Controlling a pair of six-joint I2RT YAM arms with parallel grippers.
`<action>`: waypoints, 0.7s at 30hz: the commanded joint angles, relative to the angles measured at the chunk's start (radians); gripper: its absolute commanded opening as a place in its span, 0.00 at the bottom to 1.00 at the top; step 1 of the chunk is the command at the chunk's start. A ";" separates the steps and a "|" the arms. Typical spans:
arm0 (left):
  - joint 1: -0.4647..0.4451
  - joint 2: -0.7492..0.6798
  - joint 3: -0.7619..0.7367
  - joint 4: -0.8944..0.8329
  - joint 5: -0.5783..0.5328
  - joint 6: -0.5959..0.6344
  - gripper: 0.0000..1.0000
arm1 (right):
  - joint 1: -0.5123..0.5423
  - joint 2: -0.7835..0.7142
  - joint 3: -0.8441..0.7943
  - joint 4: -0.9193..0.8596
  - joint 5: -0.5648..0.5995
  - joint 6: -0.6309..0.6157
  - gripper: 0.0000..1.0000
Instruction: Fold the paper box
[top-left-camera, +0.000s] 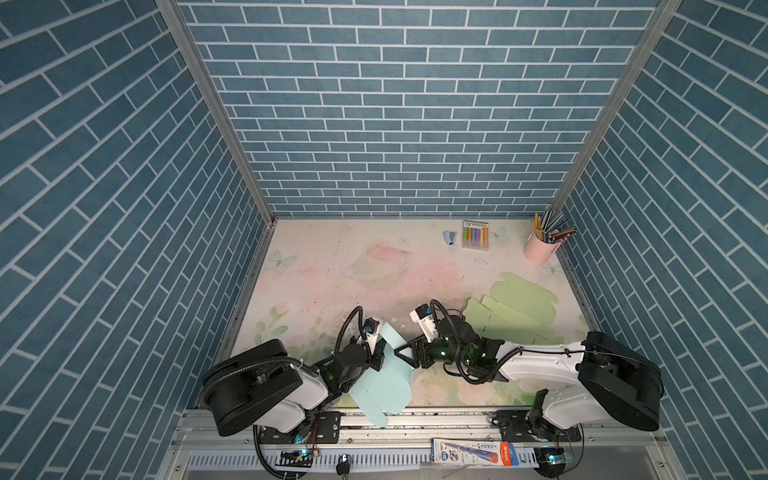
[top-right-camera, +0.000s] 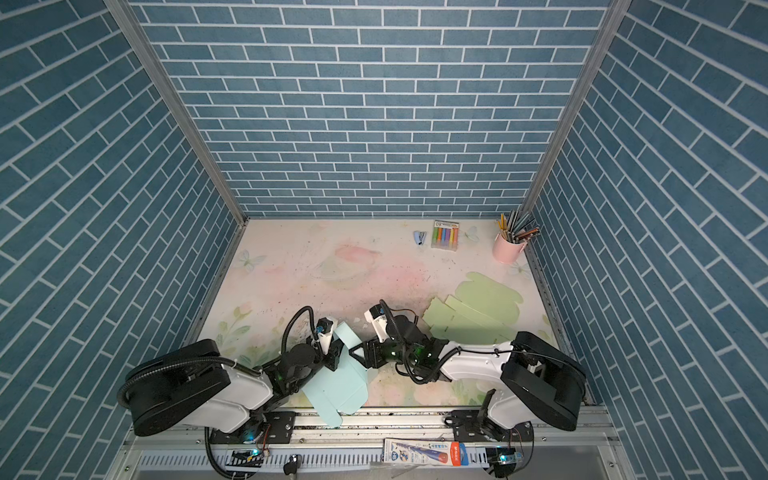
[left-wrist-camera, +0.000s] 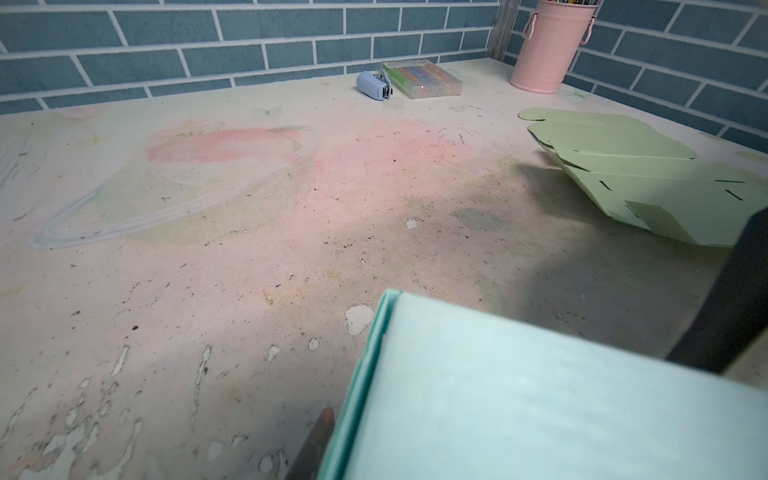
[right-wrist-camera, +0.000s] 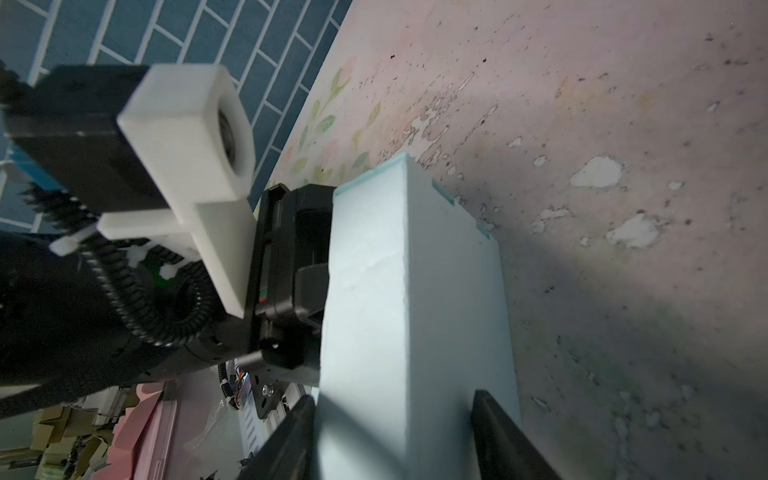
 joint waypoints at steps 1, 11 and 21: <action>-0.005 -0.044 -0.023 -0.071 -0.001 -0.038 0.35 | 0.005 -0.039 0.012 -0.037 0.048 -0.028 0.61; -0.059 -0.161 -0.026 -0.258 -0.056 -0.128 0.39 | 0.017 -0.076 0.104 -0.264 0.161 -0.137 0.68; -0.072 -0.287 0.010 -0.505 -0.078 -0.230 0.42 | 0.081 -0.010 0.319 -0.568 0.317 -0.303 0.82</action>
